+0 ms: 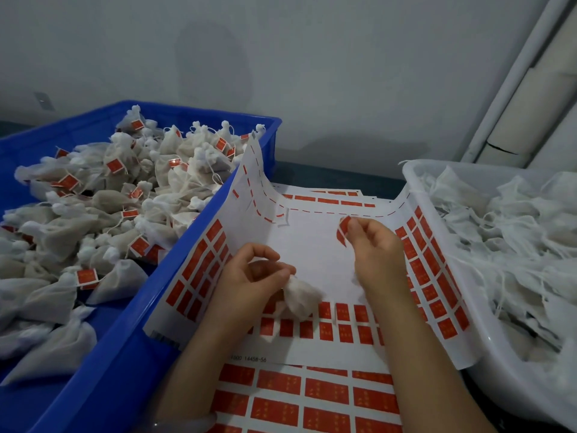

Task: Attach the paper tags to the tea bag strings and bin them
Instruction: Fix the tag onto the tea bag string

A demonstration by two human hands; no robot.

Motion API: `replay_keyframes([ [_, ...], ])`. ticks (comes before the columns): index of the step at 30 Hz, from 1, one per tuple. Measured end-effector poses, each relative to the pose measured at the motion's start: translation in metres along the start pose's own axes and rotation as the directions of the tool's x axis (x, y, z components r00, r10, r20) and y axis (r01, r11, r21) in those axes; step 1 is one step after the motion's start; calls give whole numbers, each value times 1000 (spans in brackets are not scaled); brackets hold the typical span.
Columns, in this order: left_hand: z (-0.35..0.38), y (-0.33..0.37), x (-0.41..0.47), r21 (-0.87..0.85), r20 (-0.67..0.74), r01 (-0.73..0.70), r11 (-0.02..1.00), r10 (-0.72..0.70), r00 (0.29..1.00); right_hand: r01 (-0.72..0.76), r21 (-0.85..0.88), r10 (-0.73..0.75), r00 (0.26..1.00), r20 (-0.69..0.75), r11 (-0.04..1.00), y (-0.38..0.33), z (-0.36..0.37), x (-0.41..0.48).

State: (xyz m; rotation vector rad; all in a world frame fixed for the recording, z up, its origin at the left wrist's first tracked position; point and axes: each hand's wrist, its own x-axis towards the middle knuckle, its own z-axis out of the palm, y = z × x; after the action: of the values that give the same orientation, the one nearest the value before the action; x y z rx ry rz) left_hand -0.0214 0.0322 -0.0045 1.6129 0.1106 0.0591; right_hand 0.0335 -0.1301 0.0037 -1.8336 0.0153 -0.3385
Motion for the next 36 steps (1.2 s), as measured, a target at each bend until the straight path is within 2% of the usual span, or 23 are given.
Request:
replay_keyframes([
  [2, 1, -1, 0, -7, 12, -5, 1000, 5, 1000, 99, -54, -100, 995, -13, 994, -10, -8, -6],
  [4, 2, -2, 0, 7, 17, -12, 1000, 11, 1000, 118, -66, -118, 993, 8, 991, -11, -13, -13],
  [10, 3, -7, 0, 109, 37, -20, 994, 16, 999, -23, 193, 28, 999, -24, 981, 4, -19, -30],
  [17, 3, -11, -1, 174, 154, -71, 982, 44, 987, -168, 265, 162, 986, 43, 949, 13, -11, -40],
  [24, 6, -11, -1, 244, 112, -70, 967, 44, 993, -209, 308, 187, 977, 101, 928, 10, -9, -42],
  [28, 4, -11, -1, 155, 96, -22, 988, 8, 995, -265, 404, 235, 964, 122, 875, 10, -10, -42],
  [31, 4, -10, -2, 97, 96, -31, 995, 21, 995, -297, 519, 230, 954, 191, 801, 7, -8, -43],
  [33, 4, -9, -2, 93, 71, -58, 994, 52, 996, -252, 517, 170, 965, 201, 818, 6, -5, -46],
  [36, 7, -7, -3, 33, 26, -127, 991, 126, 992, -73, 342, 37, 993, 109, 937, 7, -2, -53],
])
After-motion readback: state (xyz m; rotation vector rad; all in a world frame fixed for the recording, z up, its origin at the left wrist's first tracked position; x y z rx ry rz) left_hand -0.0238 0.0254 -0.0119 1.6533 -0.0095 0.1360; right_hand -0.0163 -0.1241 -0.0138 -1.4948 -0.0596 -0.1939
